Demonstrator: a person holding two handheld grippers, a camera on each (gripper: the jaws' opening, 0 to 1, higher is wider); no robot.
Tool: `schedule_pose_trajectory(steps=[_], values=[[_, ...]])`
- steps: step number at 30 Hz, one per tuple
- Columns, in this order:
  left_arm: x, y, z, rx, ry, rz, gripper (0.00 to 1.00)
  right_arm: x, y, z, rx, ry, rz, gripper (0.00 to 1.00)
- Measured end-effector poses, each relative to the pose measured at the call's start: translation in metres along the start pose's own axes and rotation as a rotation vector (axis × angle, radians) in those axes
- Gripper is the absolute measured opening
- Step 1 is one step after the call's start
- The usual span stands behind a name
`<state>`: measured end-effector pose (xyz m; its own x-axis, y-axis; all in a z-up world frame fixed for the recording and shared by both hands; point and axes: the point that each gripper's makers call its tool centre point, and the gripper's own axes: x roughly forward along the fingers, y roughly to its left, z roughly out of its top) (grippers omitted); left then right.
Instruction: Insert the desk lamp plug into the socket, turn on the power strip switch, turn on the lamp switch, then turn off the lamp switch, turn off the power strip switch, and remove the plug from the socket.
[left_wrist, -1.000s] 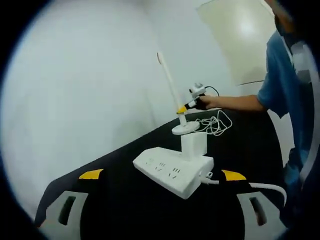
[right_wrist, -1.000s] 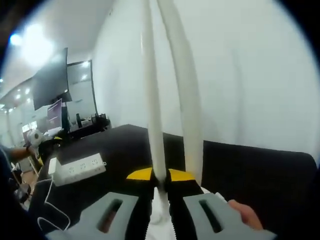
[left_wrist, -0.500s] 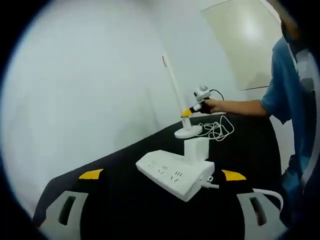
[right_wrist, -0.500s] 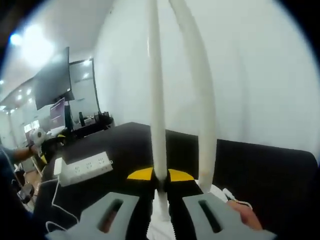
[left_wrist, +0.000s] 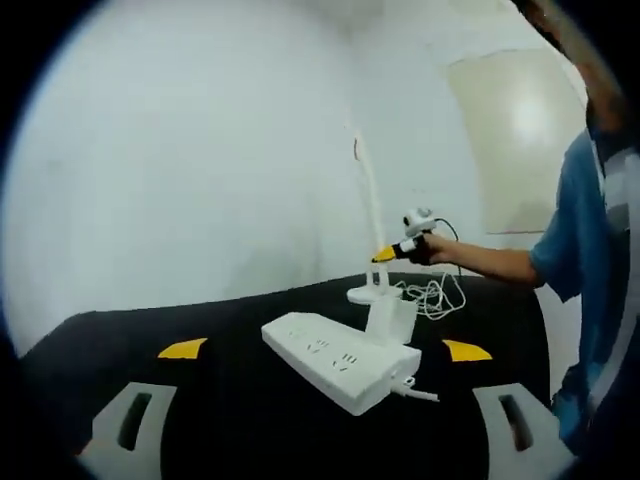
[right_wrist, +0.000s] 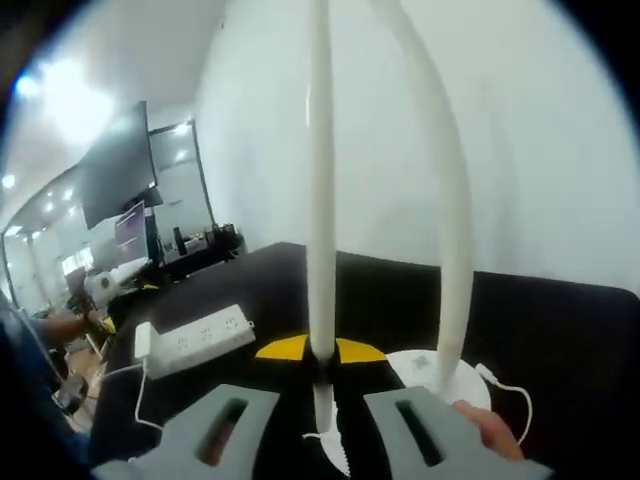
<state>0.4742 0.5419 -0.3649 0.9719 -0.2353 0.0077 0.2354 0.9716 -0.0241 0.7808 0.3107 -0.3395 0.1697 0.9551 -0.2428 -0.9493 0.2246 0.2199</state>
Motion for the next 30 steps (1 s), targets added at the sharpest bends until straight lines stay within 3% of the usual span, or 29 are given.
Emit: schedule_pose_trajectory(steps=[6,11,18,30], values=[[-0.009,0.002,-0.016,-0.031,-0.053,-0.008,0.89,0.0,0.019,-0.003,0.019,-0.01,0.013,0.11],[-0.005,-0.007,-0.014,0.001,-0.061,-0.009,0.89,-0.001,0.026,-0.003,0.038,-0.016,0.018,0.11],[-0.006,0.001,-0.015,0.01,-0.081,0.018,0.89,-0.001,0.044,-0.004,0.052,0.007,0.028,0.11],[-0.004,0.013,-0.026,-0.024,-0.044,0.038,0.88,-0.003,0.045,-0.001,0.082,-0.014,0.014,0.11]])
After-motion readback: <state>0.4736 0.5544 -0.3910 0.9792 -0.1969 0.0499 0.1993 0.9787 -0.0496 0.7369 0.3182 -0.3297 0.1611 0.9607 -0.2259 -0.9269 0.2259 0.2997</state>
